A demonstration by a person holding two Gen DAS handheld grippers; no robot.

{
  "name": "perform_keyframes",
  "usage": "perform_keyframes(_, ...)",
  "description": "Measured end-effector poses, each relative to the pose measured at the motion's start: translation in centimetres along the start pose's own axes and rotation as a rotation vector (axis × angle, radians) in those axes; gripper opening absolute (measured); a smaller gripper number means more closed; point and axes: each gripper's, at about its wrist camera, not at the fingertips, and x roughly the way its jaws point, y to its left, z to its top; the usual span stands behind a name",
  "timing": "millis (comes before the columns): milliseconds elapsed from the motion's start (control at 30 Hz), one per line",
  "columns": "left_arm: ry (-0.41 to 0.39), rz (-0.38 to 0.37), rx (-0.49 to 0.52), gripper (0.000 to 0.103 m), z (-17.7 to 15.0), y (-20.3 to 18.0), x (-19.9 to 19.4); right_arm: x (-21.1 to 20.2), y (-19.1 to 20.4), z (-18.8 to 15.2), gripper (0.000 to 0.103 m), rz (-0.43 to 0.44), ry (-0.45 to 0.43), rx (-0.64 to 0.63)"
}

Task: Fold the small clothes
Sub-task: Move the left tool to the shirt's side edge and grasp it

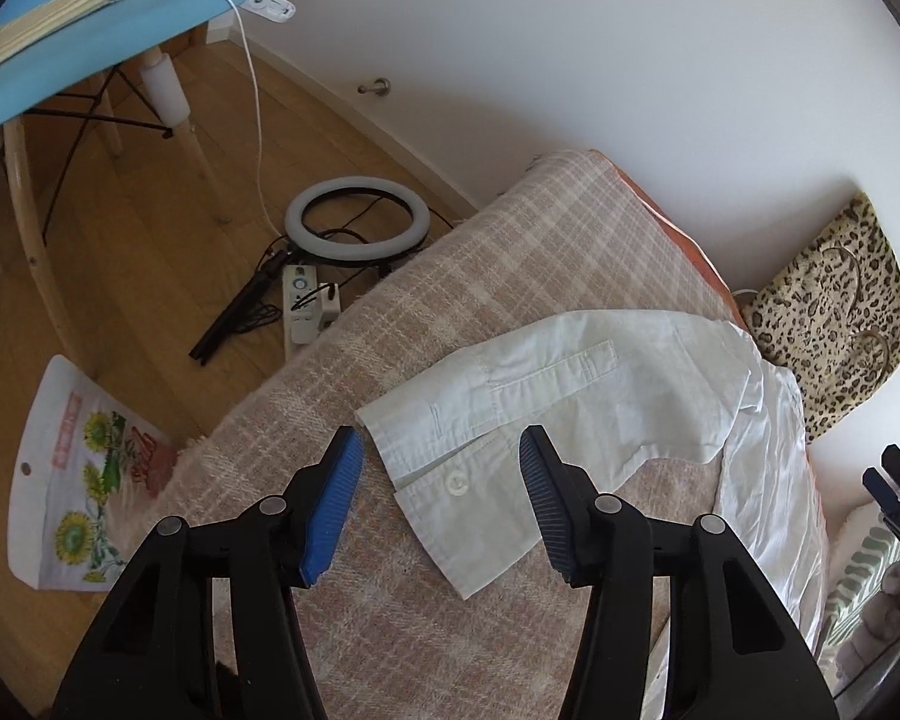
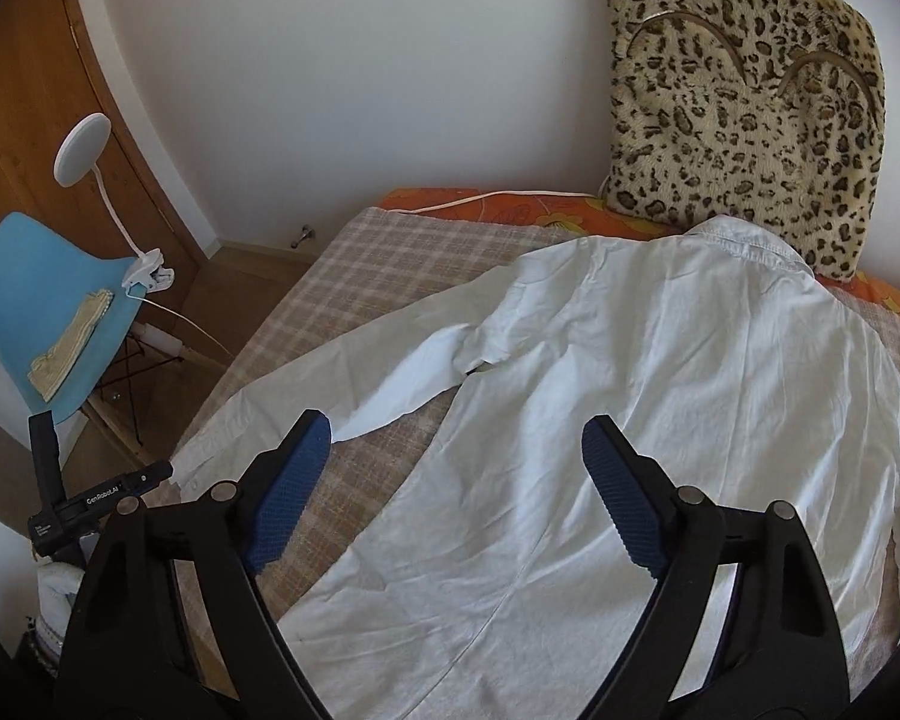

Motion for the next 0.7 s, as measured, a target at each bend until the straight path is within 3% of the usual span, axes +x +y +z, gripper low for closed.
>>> perform_keyframes(233, 0.017, -0.036, -0.064, 0.052, 0.8, 1.2, 1.2, 5.2, 2.1, 3.0, 0.079, 0.041, 0.088, 0.02)
perform_keyframes(467, 0.022, -0.039, -0.084, 0.031, 1.6, 1.8, 2.2, 9.7, 3.8, 4.5, 0.078, 0.032, 0.15, 0.013)
perform_keyframes(567, 0.034, -0.05, -0.056, 0.011, 1.7, 1.5, 2.8, 11.4, 3.8, 4.9, 0.077, 0.023, 0.175, 0.025)
perform_keyframes(700, -0.004, -0.07, -0.007, 0.008, 1.6, 0.6, 2.1, 13.6, 3.2, 5.4, 0.075, 0.019, 0.221, 0.055)
